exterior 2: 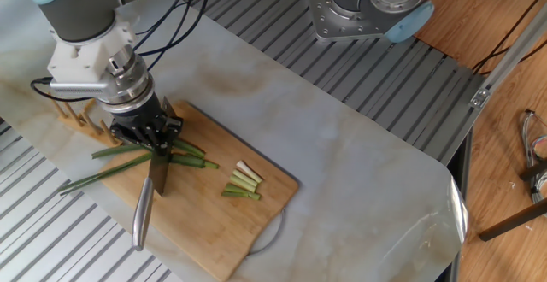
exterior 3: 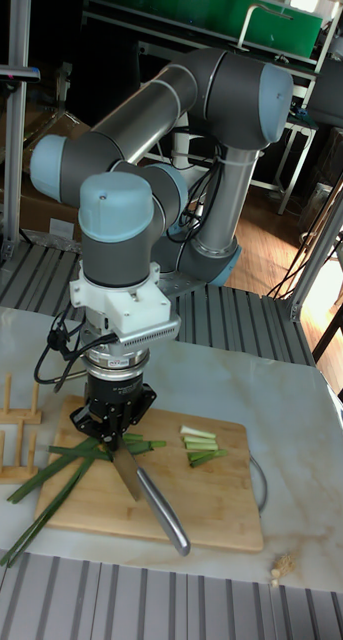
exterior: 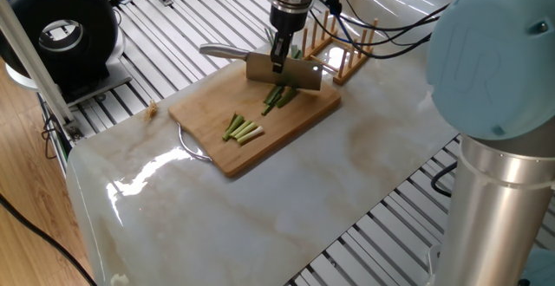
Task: Chop the green garlic
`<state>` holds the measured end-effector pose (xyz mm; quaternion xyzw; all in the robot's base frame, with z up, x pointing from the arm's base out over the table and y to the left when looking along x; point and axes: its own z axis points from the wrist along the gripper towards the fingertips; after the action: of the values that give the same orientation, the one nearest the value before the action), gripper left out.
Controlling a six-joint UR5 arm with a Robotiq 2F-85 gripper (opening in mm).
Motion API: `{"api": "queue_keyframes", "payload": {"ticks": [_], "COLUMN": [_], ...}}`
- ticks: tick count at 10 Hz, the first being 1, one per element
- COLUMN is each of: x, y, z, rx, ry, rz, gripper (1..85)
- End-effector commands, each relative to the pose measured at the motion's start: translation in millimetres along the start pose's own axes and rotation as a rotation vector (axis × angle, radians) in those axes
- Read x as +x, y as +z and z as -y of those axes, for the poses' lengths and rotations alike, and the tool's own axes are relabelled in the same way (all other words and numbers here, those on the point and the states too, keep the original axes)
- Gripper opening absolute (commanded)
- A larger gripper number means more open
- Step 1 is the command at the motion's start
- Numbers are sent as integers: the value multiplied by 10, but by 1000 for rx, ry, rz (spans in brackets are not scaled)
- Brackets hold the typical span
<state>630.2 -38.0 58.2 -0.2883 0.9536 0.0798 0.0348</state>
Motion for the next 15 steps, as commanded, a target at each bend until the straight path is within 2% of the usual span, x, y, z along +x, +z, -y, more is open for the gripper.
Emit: {"api": "queue_keyframes", "payload": {"ticks": [1,4,6,8,9,11,12,13,15], "x": [-57,-83,-216,-341,-329,-163,-95,-85,-219], "y": [-24,-32,40,111,67,-118,-154,-124,-3], "z": [-22,-17,-67,-65,-23,91,104,77,0], "rx": [-14,-18,-19,3,10,11,11,18,11], "ry": [4,9,19,21,8,-26,-28,-11,8], "rz": [31,44,68,89,86,75,66,66,85], "gripper": [13,13,13,13,13,13,13,13,13]}}
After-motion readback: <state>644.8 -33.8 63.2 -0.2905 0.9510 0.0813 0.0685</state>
